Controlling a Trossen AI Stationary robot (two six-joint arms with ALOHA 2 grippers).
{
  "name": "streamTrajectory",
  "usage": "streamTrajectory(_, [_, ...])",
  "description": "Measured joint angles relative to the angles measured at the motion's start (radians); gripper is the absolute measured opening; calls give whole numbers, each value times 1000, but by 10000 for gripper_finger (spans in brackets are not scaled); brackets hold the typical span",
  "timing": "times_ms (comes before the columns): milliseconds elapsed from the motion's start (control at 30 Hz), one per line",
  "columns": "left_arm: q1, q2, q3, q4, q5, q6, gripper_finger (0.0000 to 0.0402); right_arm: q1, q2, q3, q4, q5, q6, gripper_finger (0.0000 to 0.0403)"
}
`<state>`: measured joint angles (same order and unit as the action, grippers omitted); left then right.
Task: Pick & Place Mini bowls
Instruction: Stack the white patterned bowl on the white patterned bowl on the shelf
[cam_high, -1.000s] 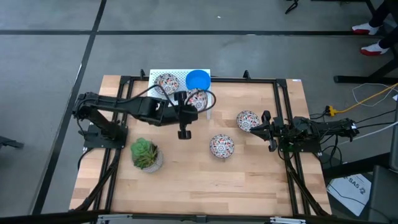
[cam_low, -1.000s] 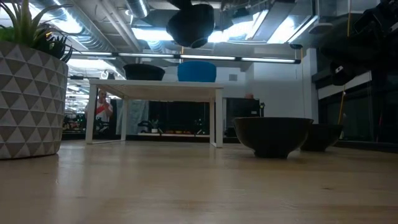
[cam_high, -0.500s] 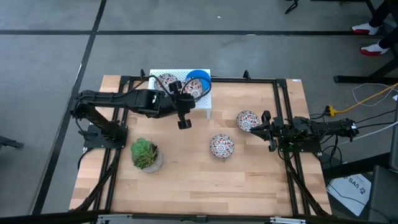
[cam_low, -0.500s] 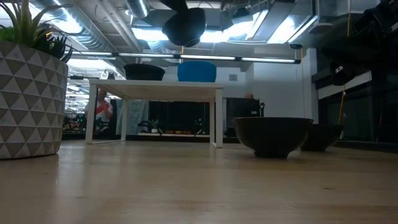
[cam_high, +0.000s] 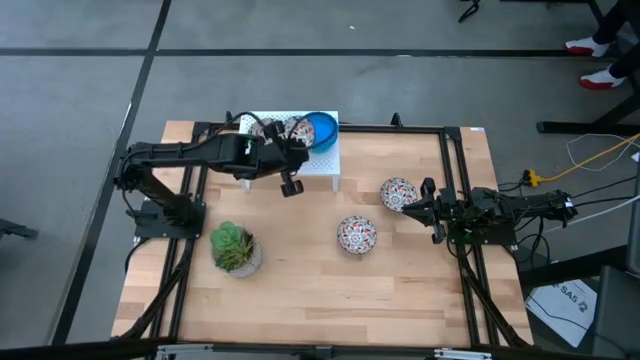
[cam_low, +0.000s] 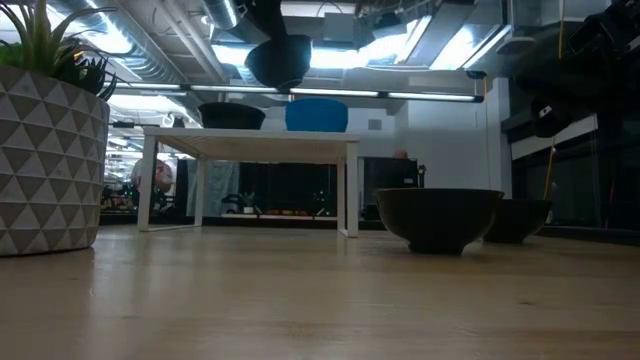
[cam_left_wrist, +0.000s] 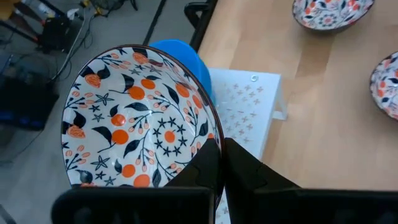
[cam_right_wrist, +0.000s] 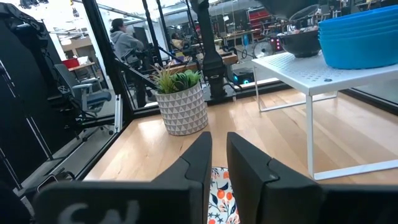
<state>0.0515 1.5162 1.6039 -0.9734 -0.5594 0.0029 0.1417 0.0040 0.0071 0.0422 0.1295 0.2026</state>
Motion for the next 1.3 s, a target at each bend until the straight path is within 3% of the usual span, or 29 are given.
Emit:
streamTrajectory(233, [21, 0, 0, -31, -3, 0, 3, 0, 0, 0, 0, 0, -1, 52])
streamTrajectory(467, [24, -25, 0, -84, -77, 2, 3, 0, 0, 0, 0, 0, 1, 52])
streamTrajectory(867, [115, -113, 0, -254, -60, -84, 3, 0, 0, 0, 0, 0, -1, 52])
streamTrajectory(1300, [142, -109, 0, -264, -32, -20, 3, 0, 0, 0, 0, 0, 0, 52])
